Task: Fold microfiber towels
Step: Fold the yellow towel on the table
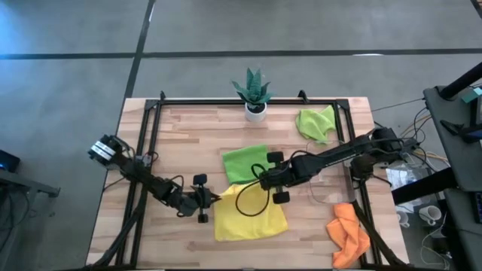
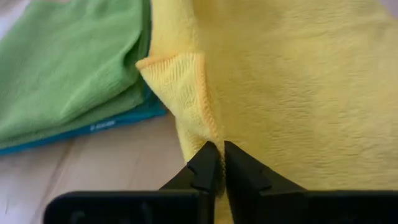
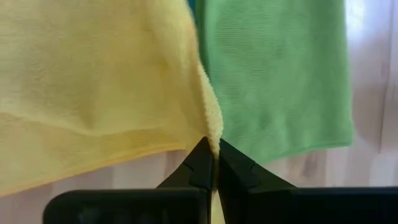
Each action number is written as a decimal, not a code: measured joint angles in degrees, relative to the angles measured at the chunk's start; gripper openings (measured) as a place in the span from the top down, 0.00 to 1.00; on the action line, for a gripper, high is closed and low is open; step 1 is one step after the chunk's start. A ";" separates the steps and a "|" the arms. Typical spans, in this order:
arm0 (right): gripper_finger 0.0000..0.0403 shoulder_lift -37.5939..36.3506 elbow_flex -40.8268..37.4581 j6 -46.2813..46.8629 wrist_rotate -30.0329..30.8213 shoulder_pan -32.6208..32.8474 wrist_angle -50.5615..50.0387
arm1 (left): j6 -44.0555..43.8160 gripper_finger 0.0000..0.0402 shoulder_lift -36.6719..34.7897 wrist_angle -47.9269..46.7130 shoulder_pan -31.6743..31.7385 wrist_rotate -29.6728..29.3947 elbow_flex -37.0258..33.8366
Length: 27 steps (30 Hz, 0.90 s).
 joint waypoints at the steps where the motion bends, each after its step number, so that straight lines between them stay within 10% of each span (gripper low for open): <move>1: 0.98 -0.04 0.01 0.01 -0.13 -0.07 0.00 | 0.48 0.95 0.05 0.00 0.23 0.04 0.28; 13: 0.98 -0.07 0.61 0.02 -1.24 -0.03 0.40 | 5.37 0.62 -1.97 -4.40 4.35 -1.09 5.22; 27: 0.98 -0.07 0.61 -0.07 -2.34 0.02 0.02 | 5.49 0.59 -0.68 -16.14 4.54 1.86 16.11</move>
